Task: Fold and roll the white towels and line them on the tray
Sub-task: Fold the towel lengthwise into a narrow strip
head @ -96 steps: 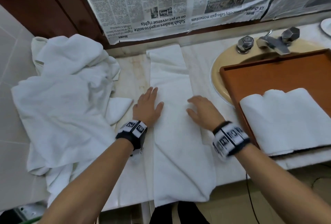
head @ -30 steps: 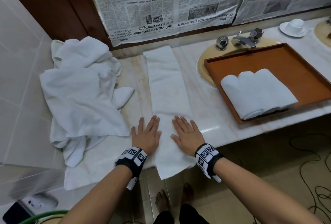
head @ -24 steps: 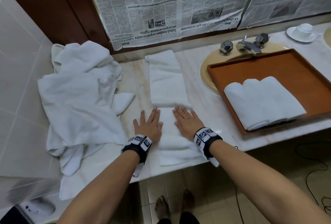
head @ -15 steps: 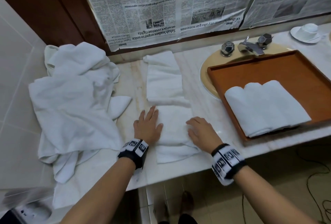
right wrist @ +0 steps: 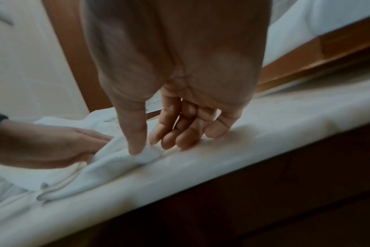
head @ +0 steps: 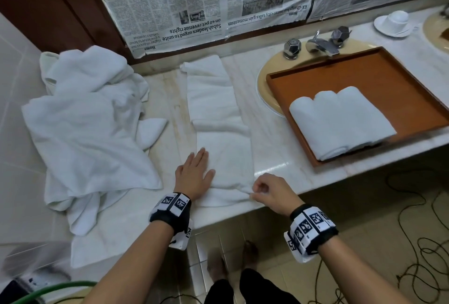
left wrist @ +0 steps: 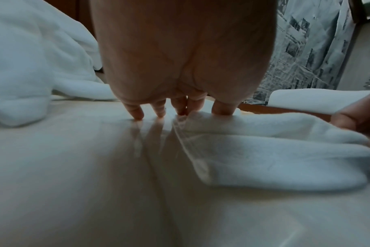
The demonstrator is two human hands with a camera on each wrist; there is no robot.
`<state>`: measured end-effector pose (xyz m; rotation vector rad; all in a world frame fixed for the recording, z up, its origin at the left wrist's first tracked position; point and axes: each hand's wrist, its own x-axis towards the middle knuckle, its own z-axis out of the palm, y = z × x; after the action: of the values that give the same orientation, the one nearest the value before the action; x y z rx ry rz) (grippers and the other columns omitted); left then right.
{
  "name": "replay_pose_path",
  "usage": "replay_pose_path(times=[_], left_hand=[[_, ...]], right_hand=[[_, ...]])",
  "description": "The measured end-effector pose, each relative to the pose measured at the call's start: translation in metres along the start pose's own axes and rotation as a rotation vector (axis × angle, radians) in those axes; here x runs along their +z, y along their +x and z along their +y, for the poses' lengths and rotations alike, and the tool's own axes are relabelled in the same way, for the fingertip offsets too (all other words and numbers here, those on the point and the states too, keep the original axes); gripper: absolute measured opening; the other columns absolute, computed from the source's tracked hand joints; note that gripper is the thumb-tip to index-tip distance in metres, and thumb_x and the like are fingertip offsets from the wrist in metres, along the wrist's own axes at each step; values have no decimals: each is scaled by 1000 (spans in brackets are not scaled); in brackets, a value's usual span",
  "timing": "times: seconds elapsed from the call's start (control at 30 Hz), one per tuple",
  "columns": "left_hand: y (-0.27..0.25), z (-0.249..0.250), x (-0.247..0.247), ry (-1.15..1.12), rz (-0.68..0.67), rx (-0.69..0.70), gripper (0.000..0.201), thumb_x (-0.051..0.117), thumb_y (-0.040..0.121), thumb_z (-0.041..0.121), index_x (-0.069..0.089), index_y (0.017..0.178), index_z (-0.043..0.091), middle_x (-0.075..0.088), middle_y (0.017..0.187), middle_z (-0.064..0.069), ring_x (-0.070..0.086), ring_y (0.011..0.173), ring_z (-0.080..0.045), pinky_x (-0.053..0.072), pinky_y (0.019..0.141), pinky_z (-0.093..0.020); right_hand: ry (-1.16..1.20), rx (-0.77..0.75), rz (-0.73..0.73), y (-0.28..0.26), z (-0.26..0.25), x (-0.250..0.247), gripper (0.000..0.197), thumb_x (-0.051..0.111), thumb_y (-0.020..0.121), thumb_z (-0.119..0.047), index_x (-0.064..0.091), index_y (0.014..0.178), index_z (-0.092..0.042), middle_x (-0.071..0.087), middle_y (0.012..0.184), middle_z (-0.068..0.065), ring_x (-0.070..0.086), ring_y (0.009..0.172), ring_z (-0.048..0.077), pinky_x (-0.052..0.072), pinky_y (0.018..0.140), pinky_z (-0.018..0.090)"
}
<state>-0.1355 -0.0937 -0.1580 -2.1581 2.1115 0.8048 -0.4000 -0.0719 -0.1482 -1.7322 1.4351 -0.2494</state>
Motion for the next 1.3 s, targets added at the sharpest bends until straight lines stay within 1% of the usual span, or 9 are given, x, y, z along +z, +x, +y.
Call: replay_pose_path(times=[0.13,0.27,0.5,0.67,0.8,0.9,1.0,1.1,1.3], left_hand=[[-3,-2,4,-4,7,12,65,34,104,47,7,159,26,-5,165,13,-3,153,-15,8,119,-41],[-4,0,7,-23,4,8,66,34,104,46,7,159,24,-5,166,12,-3,153,-16,6,120,-42],[-5,-5,9,-37,7,23,70,31,100,55,8,159,25,-4,166,12,-3,153,-16,6,120,-42],[-4,-6,11,-68,7,29,69,34,101,54,9,159,27,-3,165,14,-4,153,-18,3,121,-44],[-5,-5,10,-81,8,43,65,31,101,53,13,159,29,0,165,15,-4,153,-19,5,121,-46],[-5,-4,9,-71,17,60,59,34,105,42,14,158,30,1,165,16,-3,153,-21,6,121,-47],[-5,-5,10,-49,2,65,65,34,99,51,15,158,33,2,165,17,-3,153,-22,7,121,-48],[-5,-8,12,-65,-10,63,76,27,85,61,17,157,37,5,164,20,-1,153,-22,6,121,-49],[-4,-7,14,-64,-7,64,80,29,82,62,18,157,37,6,164,21,-1,153,-25,7,120,-51]], right_hand=[[169,29,85,-3,-4,9,12,76,78,-18,65,84,-17,65,87,-5,60,81,6,44,74,16],[233,67,147,-5,-12,18,13,72,76,-14,59,74,-15,61,73,-1,51,62,3,42,61,13],[343,112,183,-13,-5,10,28,83,76,-24,65,97,-19,66,87,5,61,81,17,48,69,13],[268,167,261,-13,2,13,25,84,76,-23,62,84,-15,61,79,3,53,69,10,43,61,13],[209,190,338,-17,4,17,30,75,82,-18,49,70,-12,50,65,1,43,57,12,39,58,23],[163,152,377,-24,5,19,26,70,88,-17,46,80,-12,46,62,0,41,54,13,38,54,22],[93,139,408,-29,10,18,26,70,89,-21,45,90,-16,45,62,0,43,55,14,40,55,26],[131,161,421,-32,14,16,28,74,86,-19,46,84,-15,46,64,1,42,56,12,39,55,21],[221,104,328,-34,16,15,33,77,79,-4,45,72,-5,43,68,1,37,59,10,37,59,16]])
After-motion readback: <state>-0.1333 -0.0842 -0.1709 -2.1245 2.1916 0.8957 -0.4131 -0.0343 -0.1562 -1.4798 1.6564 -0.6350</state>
